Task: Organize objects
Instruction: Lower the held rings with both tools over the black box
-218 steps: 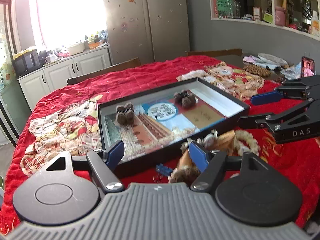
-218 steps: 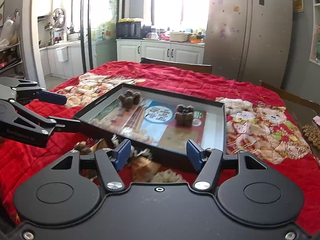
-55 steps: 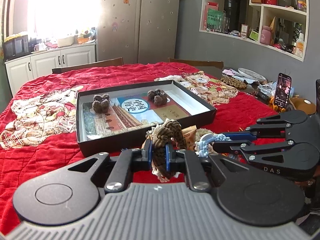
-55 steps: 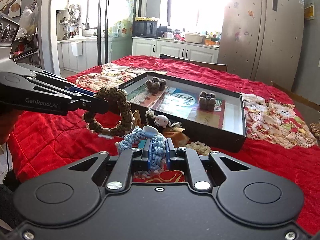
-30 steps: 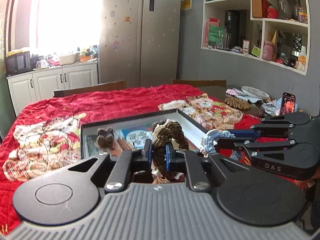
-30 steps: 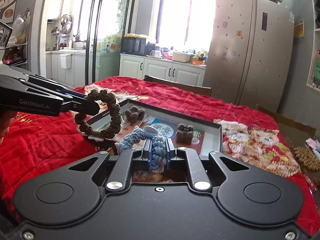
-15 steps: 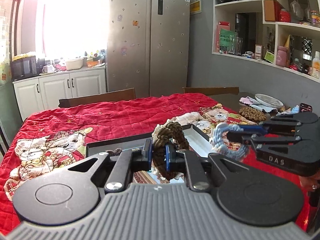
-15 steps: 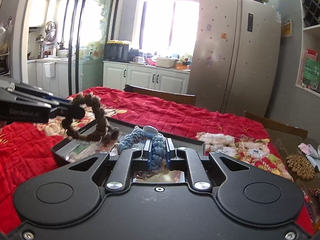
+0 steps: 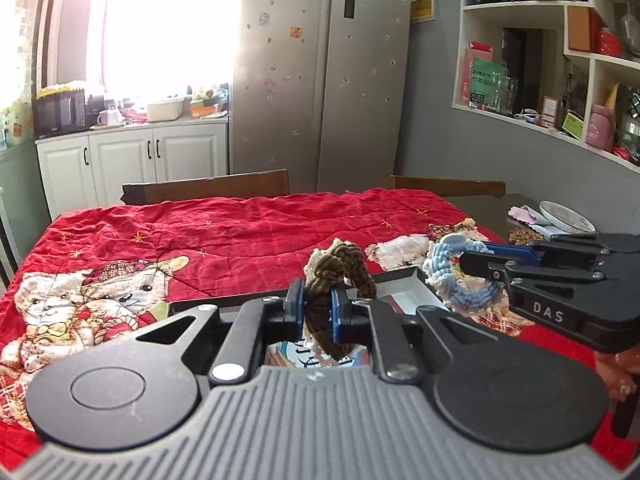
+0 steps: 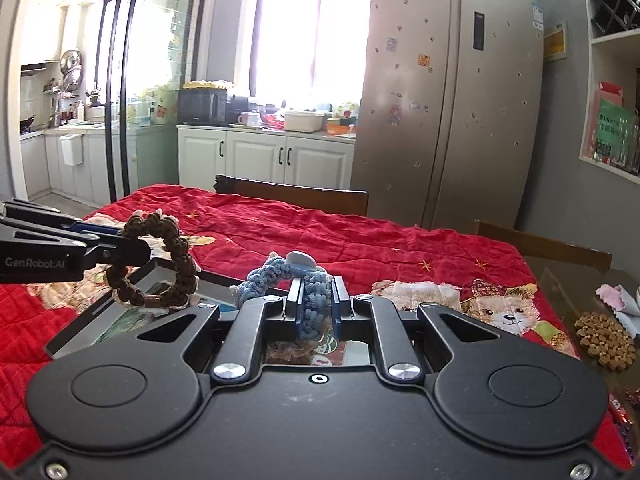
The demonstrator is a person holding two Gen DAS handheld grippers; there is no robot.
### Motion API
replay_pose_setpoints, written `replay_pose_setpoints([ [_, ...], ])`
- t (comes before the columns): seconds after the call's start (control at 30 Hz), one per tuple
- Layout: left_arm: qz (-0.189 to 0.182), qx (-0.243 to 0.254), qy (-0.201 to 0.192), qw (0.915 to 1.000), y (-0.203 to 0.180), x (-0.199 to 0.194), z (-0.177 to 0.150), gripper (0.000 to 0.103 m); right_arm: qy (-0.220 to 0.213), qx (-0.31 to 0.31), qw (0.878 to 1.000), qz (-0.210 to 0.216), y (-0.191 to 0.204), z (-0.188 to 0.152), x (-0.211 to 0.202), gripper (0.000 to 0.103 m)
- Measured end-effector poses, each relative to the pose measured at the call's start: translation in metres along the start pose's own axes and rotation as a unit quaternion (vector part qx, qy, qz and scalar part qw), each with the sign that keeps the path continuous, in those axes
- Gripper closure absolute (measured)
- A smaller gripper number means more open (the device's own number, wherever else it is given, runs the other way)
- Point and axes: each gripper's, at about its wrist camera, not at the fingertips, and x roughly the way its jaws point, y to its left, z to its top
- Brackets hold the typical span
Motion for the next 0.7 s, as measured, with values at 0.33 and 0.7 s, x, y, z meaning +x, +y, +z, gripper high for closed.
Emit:
replay_pose_setpoints([
  [0.33, 0.012, -0.017, 0.016, 0.9997, 0.011, 0.042, -0.002, 0.087, 0.022, 0.041, 0.999, -0.022, -0.024, -0.005, 0.063, 0.090],
  [0.7, 0.012, -0.050, 0.030, 0.9983, 0.026, 0.069, -0.009, 0.087, 0.052, 0.076, 0.995, -0.030, -0.045, -0.029, 0.108, 0.090],
])
